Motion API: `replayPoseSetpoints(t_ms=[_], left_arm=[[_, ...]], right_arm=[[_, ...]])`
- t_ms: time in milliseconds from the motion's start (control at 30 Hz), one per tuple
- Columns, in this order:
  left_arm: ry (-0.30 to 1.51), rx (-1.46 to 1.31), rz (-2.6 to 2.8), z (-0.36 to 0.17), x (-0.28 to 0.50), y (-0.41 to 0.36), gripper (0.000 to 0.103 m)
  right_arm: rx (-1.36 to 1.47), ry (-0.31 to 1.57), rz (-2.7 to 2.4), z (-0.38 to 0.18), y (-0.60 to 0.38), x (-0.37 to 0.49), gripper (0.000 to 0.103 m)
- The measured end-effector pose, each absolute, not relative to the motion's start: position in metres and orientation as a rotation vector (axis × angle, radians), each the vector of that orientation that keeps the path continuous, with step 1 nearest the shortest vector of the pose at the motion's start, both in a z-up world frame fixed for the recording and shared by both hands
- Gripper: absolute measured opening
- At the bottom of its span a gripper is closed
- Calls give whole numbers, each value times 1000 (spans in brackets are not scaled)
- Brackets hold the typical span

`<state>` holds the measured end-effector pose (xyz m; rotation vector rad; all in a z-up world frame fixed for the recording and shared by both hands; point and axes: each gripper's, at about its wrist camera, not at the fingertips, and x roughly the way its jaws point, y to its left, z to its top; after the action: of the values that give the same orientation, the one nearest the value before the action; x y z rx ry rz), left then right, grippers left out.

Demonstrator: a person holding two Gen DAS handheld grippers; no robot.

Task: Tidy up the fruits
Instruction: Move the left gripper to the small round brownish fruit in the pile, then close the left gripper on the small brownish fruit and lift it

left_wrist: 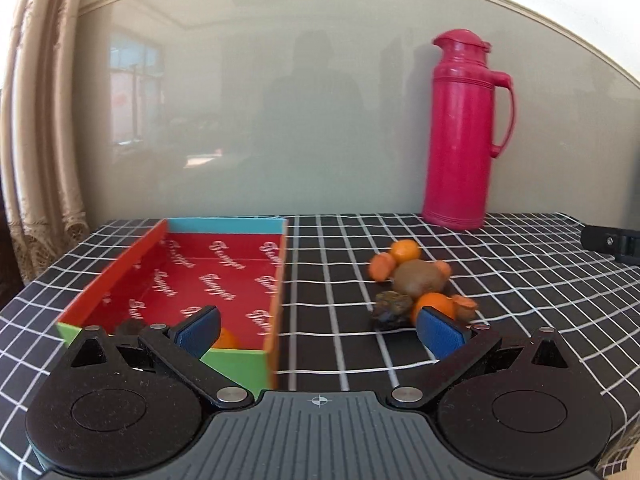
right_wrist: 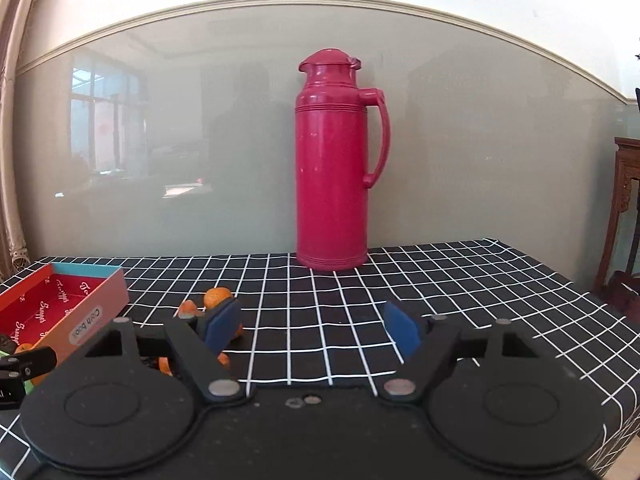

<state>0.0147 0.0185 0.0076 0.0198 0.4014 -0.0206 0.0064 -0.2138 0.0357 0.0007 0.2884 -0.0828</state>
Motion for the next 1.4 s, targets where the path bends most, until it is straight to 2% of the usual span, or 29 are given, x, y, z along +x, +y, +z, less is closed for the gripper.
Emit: replayPoseSetpoints(t_ms=[233,267,333,667,800,900,967,1100,1167,1400], left_arm=[[418,95,-96,-4,20,-26,101],[419,99,-103,-5,21,-32,90],[436,103,-111,-8,25,-39,77],[491,86,-166,-22,43,-68,76],[503,58,-182,-25,52,-77,70],[520,37,-178,-29,58,-82,62],[543,38,-174,-32,63,-86,52],[586,18,-167,-39,72,-90,44],[584,14,-158,-39,72,-90,27],[565,2,-158,-34,67,-84,27]], right_arm=[[19,290,-145,33,-247,-4,78],[19,289,-155,32,-251,-6,78],[22,289,-174,31,-261,-9,78],[14,333,-264,20,-304,-4,78],[-14,331,-282,17,-310,-11,78],[-30,337,-301,14,-317,-15,78],[-30,344,-314,13,-323,-17,78],[-10,350,-338,12,-334,-20,79],[-8,352,-343,12,-335,-20,79],[-10,358,-333,11,-331,-17,78]])
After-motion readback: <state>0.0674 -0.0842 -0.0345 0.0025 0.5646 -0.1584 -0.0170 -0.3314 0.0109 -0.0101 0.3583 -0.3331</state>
